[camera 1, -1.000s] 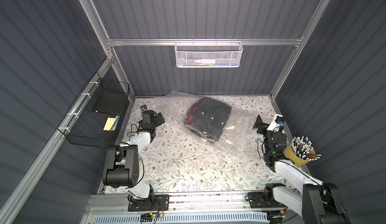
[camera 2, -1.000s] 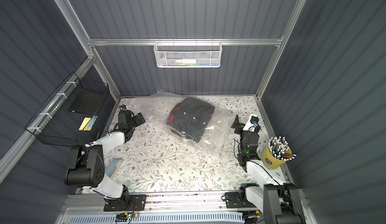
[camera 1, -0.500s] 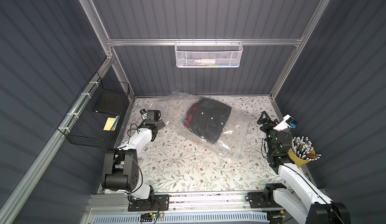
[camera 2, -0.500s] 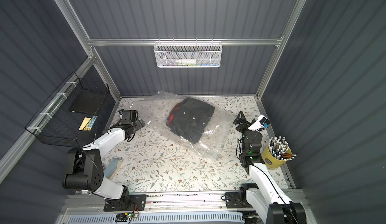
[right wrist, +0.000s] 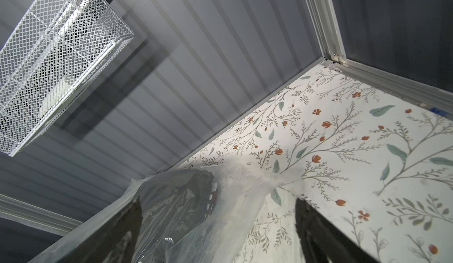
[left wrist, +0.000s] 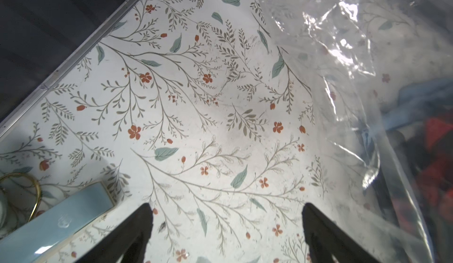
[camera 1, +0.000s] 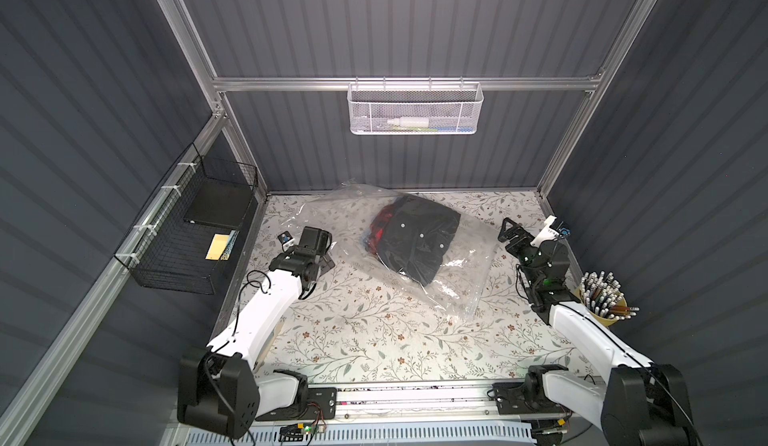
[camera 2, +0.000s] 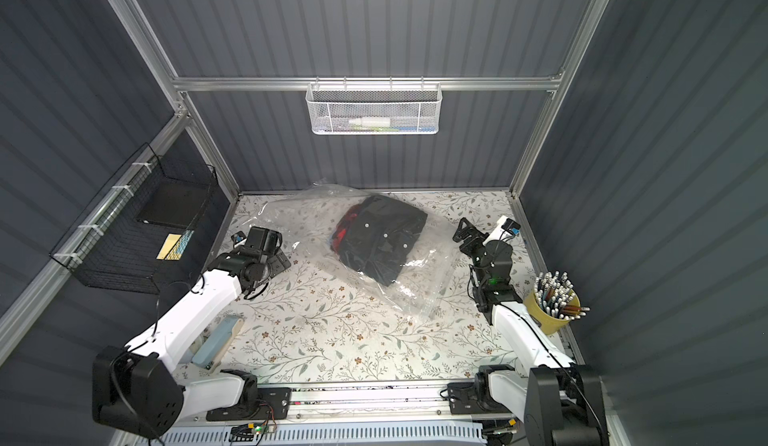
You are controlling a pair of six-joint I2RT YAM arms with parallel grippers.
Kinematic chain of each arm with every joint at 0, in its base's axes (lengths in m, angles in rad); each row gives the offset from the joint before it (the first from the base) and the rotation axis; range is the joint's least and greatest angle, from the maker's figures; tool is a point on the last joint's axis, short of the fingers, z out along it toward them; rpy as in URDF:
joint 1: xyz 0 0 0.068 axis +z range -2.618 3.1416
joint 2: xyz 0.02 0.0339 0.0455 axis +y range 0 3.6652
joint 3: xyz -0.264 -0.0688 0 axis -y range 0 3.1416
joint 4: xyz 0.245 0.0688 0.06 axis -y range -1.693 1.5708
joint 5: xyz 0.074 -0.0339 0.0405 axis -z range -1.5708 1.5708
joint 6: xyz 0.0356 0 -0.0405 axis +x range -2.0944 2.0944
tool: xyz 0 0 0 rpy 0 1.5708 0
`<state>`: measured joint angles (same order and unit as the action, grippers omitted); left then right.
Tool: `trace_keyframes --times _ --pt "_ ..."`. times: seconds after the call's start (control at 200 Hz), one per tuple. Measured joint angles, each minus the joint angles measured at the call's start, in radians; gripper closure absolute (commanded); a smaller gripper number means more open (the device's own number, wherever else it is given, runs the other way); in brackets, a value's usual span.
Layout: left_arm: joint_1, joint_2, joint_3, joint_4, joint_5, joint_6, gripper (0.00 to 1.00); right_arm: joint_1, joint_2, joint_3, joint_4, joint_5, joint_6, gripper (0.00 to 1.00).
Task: Take the shirt out of the vacuum bag
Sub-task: Open the vacuum bag at the center of the board.
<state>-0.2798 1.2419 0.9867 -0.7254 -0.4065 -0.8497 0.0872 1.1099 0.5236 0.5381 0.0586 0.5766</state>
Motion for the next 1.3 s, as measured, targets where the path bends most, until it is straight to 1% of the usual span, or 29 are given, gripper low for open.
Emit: trace_keyframes --times 0.125,0.18,0.25,0.34,0.455,0.54,0.635,0.82,0.915,0.975,1.061,1.301 --pt "-0.094 -0.056 0.008 -0.053 0.002 -0.031 0.01 0.000 0.001 0.013 -0.041 -0.011 -0.001 0.01" --pt "-0.143 -0.049 0.031 -0.068 -0.001 -0.041 0.01 0.000 0.002 0.029 -0.071 -0.007 0.000 0.01" --pt "-0.229 -0.006 0.081 -0.080 -0.012 -0.052 0.01 0.000 -0.005 0.045 -0.097 0.004 0.000 0.01" --pt "-0.359 0.094 0.178 -0.079 -0.040 -0.057 0.01 0.000 -0.054 0.050 -0.138 0.023 0.002 0.01" --pt "-0.535 0.281 0.342 -0.058 -0.084 -0.045 0.01 0.000 -0.158 0.058 -0.197 0.078 0.008 0.01" --pt "-0.630 0.425 0.476 -0.047 -0.107 -0.016 0.01 0.000 -0.232 0.088 -0.257 0.121 0.011 0.01" --pt "-0.707 0.579 0.629 -0.038 -0.119 0.031 0.01 0.000 -0.318 0.113 -0.296 0.170 0.010 0.01" --pt "-0.801 0.816 0.909 -0.039 -0.112 0.132 0.01 0.000 -0.435 0.144 -0.364 0.252 0.015 0.01" --pt "-0.836 0.927 1.062 -0.052 -0.106 0.179 0.01 0.000 -0.472 0.144 -0.391 0.265 0.022 0.01" --pt "-0.851 0.984 1.135 -0.053 -0.100 0.203 0.01 0.000 -0.488 0.144 -0.399 0.269 0.025 0.01" --pt "-0.867 1.031 1.175 -0.053 -0.083 0.225 0.00 0.000 -0.500 0.144 -0.407 0.280 0.026 0.01" --pt "-0.872 1.110 1.206 -0.066 -0.058 0.263 0.01 0.000 -0.529 0.144 -0.446 0.287 0.026 0.01"
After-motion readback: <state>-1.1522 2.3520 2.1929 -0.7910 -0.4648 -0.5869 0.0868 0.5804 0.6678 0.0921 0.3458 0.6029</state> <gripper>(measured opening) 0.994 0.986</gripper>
